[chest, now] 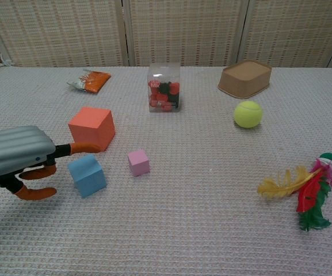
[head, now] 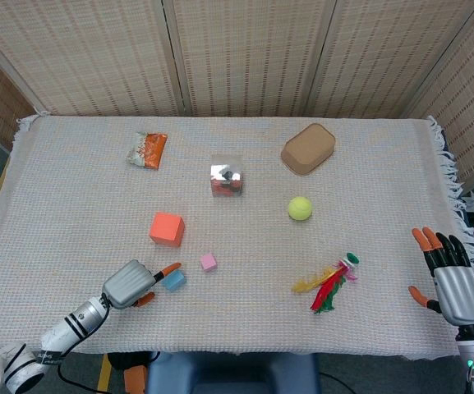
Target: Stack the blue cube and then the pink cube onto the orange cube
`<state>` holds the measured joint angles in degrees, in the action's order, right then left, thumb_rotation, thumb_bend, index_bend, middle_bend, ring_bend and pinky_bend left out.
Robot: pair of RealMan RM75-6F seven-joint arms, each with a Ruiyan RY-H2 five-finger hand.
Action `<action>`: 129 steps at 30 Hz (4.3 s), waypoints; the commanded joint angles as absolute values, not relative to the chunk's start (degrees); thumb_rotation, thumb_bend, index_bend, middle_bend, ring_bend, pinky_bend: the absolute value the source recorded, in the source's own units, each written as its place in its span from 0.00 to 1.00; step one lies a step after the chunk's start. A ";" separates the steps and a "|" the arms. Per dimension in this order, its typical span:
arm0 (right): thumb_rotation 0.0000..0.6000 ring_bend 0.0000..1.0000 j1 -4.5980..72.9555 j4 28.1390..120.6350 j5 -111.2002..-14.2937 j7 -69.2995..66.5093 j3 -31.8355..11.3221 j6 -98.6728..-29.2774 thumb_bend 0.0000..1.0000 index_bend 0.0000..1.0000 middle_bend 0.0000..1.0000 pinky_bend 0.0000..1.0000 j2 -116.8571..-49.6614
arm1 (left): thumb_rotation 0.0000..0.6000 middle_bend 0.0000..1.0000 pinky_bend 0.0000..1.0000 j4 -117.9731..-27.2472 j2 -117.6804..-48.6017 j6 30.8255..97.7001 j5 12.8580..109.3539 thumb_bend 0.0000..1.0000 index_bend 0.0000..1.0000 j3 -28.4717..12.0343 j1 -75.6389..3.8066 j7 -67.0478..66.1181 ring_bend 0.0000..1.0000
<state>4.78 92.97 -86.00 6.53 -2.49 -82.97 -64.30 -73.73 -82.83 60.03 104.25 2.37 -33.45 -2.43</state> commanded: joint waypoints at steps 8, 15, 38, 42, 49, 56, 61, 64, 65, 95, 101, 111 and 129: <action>1.00 0.00 4.87 93.63 -85.27 7.04 -2.37 -82.10 0.11 0.00 0.00 0.00 -63.88 | 1.00 0.94 1.00 -76.55 -82.31 57.05 102.25 0.35 0.08 2.14 -35.98 -7.50 1.00; 1.00 0.00 4.82 94.13 -84.96 7.44 -2.21 -81.77 0.11 0.00 0.00 0.00 -63.55 | 1.00 0.96 1.00 -79.08 -81.06 54.44 99.98 0.36 0.12 1.66 -37.56 -11.72 1.00; 1.00 0.00 4.88 95.20 -84.42 8.29 -1.85 -80.89 0.11 0.00 0.00 0.00 -62.81 | 1.00 1.00 1.00 -74.50 -84.98 59.72 101.35 0.37 0.44 2.94 -39.22 -7.70 1.00; 1.00 0.00 4.86 95.27 -84.49 8.30 -1.79 -80.88 0.11 0.00 0.00 0.00 -62.74 | 1.00 1.00 1.00 -74.37 -84.87 61.39 101.32 0.37 0.46 3.02 -38.97 -6.50 1.00; 1.00 0.00 4.85 95.29 -84.49 8.09 -1.78 -80.87 0.11 0.00 0.00 0.00 -62.59 | 1.00 1.00 1.00 -77.11 -82.49 61.49 99.41 0.36 0.48 2.93 -38.45 -4.91 1.00; 1.00 0.00 4.93 95.43 -85.06 8.02 -1.42 -80.65 0.11 0.00 0.00 0.00 -62.51 | 1.00 1.00 1.00 -88.73 -74.88 58.25 86.75 0.36 0.50 -0.85 -36.38 -6.47 1.00; 1.00 0.00 4.87 95.52 -85.48 7.79 -1.26 -80.82 0.11 0.00 0.00 0.00 -62.44 | 1.00 1.00 1.00 -93.51 -72.62 58.16 82.08 0.37 0.51 -3.00 -36.15 -10.29 1.00; 1.00 0.00 4.89 95.51 -85.59 7.64 -1.24 -80.82 0.11 0.00 0.00 0.00 -62.38 | 1.00 1.00 1.00 -96.91 -70.72 56.99 78.94 0.37 0.52 -3.98 -36.36 -11.41 1.00; 1.00 0.00 4.90 95.47 -85.59 7.59 -1.23 -80.79 0.11 0.00 0.00 0.00 -62.37 | 1.00 1.00 1.00 -98.26 -69.86 56.36 77.58 0.37 0.52 -4.36 -36.53 -11.74 1.00; 1.00 0.00 4.98 95.64 -85.13 5.95 -1.34 -80.38 0.11 0.00 0.00 0.00 -61.33 | 1.00 1.00 1.00 -98.59 -81.96 62.38 40.34 0.38 0.60 -13.29 -51.76 -43.48 1.00; 1.00 0.00 4.98 95.60 -85.07 5.69 -1.38 -80.36 0.11 0.00 0.00 0.00 -61.21 | 1.00 1.00 1.00 -97.30 -82.49 62.69 36.69 0.38 0.60 -13.15 -53.29 -45.62 1.00; 1.00 0.00 4.94 95.69 -85.03 5.86 -1.40 -80.45 0.11 0.00 0.00 0.00 -61.23 | 1.00 1.00 1.00 -96.91 -81.92 63.14 34.42 0.38 0.60 -11.90 -54.40 -46.99 1.00; 1.00 0.00 4.60 95.95 -85.48 5.51 -1.27 -81.09 0.11 0.00 0.00 0.00 -60.88 | 1.00 1.00 1.00 -97.51 -81.90 64.97 33.38 0.38 0.60 -9.72 -55.54 -49.24 1.00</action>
<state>4.61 95.95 -85.48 5.52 -1.27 -81.07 -60.89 -97.63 -81.81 64.78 33.27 -9.92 -55.47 -49.04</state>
